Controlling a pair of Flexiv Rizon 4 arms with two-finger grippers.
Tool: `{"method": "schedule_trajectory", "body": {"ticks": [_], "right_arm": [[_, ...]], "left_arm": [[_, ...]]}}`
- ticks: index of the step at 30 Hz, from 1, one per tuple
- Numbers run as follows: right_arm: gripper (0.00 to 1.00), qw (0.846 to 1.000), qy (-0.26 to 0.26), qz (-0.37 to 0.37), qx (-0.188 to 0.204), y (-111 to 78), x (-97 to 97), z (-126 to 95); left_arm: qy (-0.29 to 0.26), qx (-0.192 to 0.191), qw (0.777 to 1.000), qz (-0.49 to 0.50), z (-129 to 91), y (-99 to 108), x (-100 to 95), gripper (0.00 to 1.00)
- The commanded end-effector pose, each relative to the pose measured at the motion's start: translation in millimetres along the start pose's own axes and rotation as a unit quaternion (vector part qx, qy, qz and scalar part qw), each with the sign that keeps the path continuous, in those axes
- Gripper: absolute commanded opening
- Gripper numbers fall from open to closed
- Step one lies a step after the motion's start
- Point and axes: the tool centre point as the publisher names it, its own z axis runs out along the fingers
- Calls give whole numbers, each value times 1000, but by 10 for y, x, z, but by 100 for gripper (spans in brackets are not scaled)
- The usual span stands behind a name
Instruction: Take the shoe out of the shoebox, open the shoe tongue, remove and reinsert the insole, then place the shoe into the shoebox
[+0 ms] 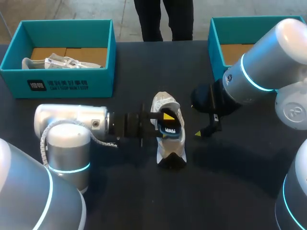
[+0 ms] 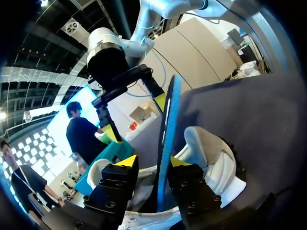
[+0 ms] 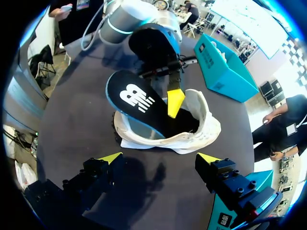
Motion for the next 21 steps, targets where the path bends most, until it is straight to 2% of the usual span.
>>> {"method": "schedule_trajectory", "body": {"ticks": [1,6,9,21], "right_arm": [[100,1000,-1,0,0,-4,13,1],[100,1000,-1,0,0,-4,13,1],[100,1000,-1,0,0,-4,13,1],[100,1000,-1,0,0,-4,13,1]], "left_arm": [[-3,-5,1000,3,-128,-160,37,34],[2,-8,1000,6,-147,-197,62,23],[5,-10,1000,3,-140,-184,82,0],[21,-10,1000,14,41,64,91,0]]}}
